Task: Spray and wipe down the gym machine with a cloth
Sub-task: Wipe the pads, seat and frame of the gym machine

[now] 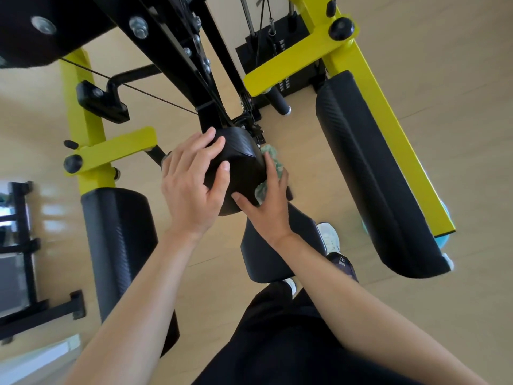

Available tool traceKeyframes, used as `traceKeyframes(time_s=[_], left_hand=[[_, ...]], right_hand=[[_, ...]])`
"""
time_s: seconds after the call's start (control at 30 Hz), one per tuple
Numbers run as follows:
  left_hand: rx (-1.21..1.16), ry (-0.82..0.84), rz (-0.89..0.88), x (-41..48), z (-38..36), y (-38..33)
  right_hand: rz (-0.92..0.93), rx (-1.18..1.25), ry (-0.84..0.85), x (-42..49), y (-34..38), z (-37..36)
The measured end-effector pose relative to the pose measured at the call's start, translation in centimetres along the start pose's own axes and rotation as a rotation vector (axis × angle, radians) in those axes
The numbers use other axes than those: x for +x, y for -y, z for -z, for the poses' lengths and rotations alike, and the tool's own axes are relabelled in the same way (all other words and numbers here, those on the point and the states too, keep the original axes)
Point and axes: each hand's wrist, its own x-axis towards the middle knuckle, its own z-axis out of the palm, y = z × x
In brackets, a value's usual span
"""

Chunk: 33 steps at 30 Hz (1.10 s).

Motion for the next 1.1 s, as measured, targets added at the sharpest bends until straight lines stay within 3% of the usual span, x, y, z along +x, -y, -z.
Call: traceKeyframes(time_s=[0.07, 0.3, 0.57, 0.83, 0.97, 1.1], left_hand=[[0.02, -0.005, -0.005, -0.1, -0.1, -0.1], [0.23, 0.028, 0.1, -1.5, -0.8, -2.5], [0.464, 0.014, 0.182, -2.5, -2.5, -4.0], [0.494, 0.004, 0.21, -2.5, -2.7, -4.8], [0.487, -0.006, 0.23, -2.5, -2.9, -5.2], [0.493, -0.013, 0.224, -2.4, -2.9, -5.1]], right_hand=[[0.006, -0.042, -0.023, 0.3, -0.6, -0.1], [-0.227, 0.05, 0.045, 0.2, -4.3, 0.4], [-0.07, 0.072, 0.065, -0.4, -2.6, -0.1], [-0.297, 0.101, 0.107, 0.8, -5.9, 2.7], [-0.196, 0.231, 0.1, 0.5, -4.1, 1.7], [-0.105, 0.143, 0.135, 0.2, -3.8, 1.4]])
